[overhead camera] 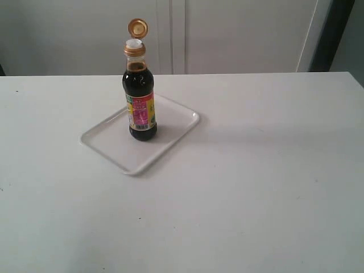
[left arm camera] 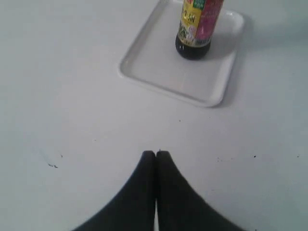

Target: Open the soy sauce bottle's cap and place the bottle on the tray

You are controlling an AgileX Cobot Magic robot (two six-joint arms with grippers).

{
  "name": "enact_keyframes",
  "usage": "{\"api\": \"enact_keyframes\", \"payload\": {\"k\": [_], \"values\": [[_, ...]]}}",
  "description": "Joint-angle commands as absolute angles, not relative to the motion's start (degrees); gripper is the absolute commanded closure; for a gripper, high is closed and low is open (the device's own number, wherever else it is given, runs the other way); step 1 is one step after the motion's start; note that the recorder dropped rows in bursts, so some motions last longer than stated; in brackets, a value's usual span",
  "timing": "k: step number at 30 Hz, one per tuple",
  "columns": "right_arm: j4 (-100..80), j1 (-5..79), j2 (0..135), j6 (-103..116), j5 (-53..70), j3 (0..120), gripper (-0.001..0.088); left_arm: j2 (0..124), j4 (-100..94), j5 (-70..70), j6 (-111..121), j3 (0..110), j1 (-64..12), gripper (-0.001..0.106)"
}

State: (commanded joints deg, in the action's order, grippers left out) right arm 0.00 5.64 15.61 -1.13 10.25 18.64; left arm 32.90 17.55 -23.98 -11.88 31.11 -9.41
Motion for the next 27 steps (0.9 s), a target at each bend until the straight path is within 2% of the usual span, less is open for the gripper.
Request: {"api": "enact_keyframes", "payload": {"k": [9,27], "values": [[0.0,5.6,15.6,-1.1,10.2,18.6,0.0868,28.3,24.3,-29.6,-10.7,30.7,-9.4,0.105],[0.0,5.6,15.6,-1.1,10.2,18.6,0.0868,28.2,20.1,-25.7,-10.3,30.7,-9.4,0.105]]}}
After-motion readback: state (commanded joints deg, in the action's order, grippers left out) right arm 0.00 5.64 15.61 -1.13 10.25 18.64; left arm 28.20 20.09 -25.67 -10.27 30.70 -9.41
